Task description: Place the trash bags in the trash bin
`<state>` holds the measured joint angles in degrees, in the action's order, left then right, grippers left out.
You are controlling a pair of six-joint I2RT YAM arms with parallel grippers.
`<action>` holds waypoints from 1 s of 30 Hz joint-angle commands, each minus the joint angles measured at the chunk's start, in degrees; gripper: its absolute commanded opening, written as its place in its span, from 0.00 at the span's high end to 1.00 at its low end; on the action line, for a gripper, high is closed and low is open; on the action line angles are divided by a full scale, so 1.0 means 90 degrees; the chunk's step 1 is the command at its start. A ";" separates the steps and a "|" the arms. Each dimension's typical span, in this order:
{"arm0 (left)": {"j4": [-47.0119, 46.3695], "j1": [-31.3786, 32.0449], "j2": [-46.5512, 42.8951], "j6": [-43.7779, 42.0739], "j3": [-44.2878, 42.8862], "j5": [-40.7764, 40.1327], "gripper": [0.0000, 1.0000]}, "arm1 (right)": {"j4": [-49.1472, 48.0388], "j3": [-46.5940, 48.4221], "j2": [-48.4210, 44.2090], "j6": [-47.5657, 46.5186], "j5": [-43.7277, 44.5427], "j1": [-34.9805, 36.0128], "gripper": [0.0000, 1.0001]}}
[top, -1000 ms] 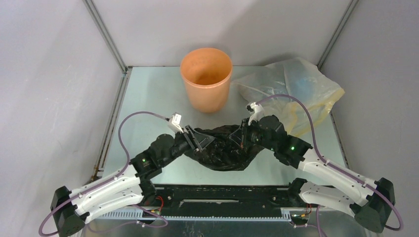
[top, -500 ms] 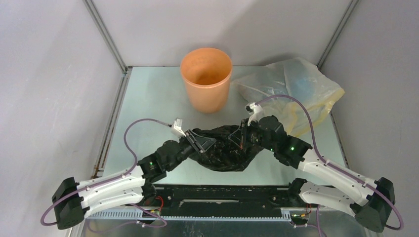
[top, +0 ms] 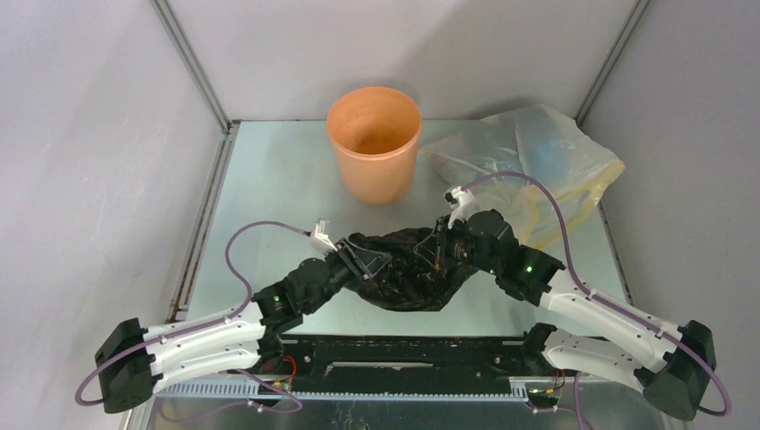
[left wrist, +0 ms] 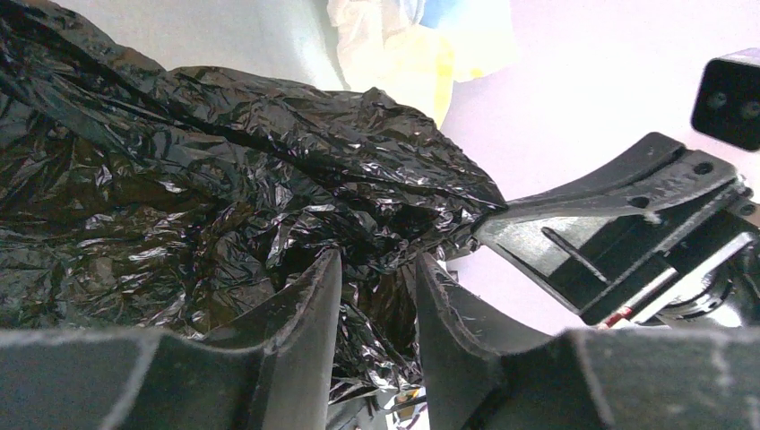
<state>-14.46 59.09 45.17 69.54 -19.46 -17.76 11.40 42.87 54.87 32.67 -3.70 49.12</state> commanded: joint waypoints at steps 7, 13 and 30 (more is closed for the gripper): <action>-0.0766 0.0054 0.0748 0.0161 -0.0329 0.0139 0.54 | -0.0262 0.0001 0.0007 0.0029 -0.0038 0.0065 1.00; -0.0947 0.0054 0.1109 0.0027 -0.0508 0.0134 0.48 | -0.0266 0.0002 0.0014 0.0033 -0.0095 0.0084 1.00; -0.0709 -0.0363 0.1135 -0.0491 -0.0462 0.0272 1.00 | 0.0219 0.0002 -0.0337 -0.0154 0.0398 0.0036 1.00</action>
<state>-22.74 58.37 58.65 68.27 -22.87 -16.16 12.23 42.87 54.46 32.53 -3.16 50.06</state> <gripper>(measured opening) 0.006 0.007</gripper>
